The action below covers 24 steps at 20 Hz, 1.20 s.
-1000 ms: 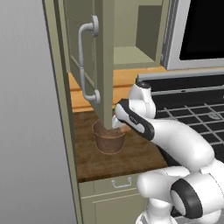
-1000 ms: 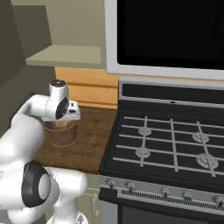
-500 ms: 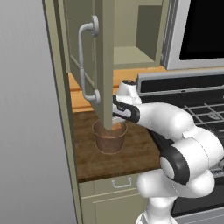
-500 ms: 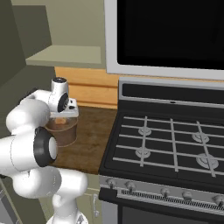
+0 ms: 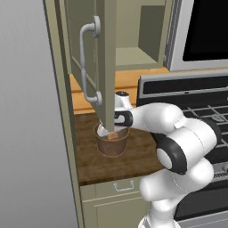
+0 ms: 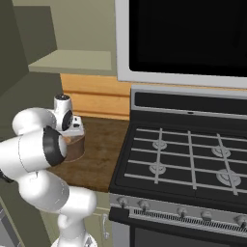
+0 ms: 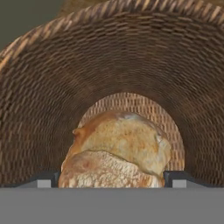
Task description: Open the cabinet, pick up the bread from the cabinet and place it in the basket. Then move the basket to the dining counter.
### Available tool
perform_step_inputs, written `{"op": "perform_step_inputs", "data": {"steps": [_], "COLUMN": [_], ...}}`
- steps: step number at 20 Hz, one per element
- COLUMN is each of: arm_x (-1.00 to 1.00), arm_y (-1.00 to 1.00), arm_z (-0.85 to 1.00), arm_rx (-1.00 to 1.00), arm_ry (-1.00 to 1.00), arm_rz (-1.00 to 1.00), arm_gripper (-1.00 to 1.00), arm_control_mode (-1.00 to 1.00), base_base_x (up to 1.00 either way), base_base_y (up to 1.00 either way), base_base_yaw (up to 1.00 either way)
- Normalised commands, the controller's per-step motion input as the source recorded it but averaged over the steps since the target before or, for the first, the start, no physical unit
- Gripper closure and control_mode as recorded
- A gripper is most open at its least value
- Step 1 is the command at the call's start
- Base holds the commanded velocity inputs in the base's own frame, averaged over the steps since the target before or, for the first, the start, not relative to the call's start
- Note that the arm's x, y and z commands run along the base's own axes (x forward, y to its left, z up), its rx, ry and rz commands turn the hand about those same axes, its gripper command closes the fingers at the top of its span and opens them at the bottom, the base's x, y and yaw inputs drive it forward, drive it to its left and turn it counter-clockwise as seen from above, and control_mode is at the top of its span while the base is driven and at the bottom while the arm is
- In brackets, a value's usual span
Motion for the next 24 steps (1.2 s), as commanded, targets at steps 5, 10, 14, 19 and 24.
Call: {"op": "perform_step_inputs", "data": {"steps": [5, 10, 14, 19, 24], "arm_x": [0.03, 0.00, 0.00, 0.00, 0.00], "arm_y": [-0.02, 0.00, 0.00, 0.00, 0.00], "arm_z": [-0.25, -0.04, 0.00, 0.01, 0.13], "arm_rx": [0.00, 0.00, 0.00, 0.00, 0.00], "arm_ry": [-0.05, 0.00, 0.00, 0.00, 0.00], "arm_rz": [0.00, 0.00, 0.00, 0.00, 0.00], "arm_gripper": [1.00, -1.00, -1.00, -1.00, -1.00], "arm_control_mode": [-1.00, -1.00, -1.00, -1.00, -1.00], "base_base_x": [0.00, 0.00, 0.00, 0.00, 0.00], "base_base_y": [0.00, 0.00, 0.00, 0.00, 0.00], "base_base_yaw": [0.00, 0.00, 0.00, 0.00, 0.00]}}
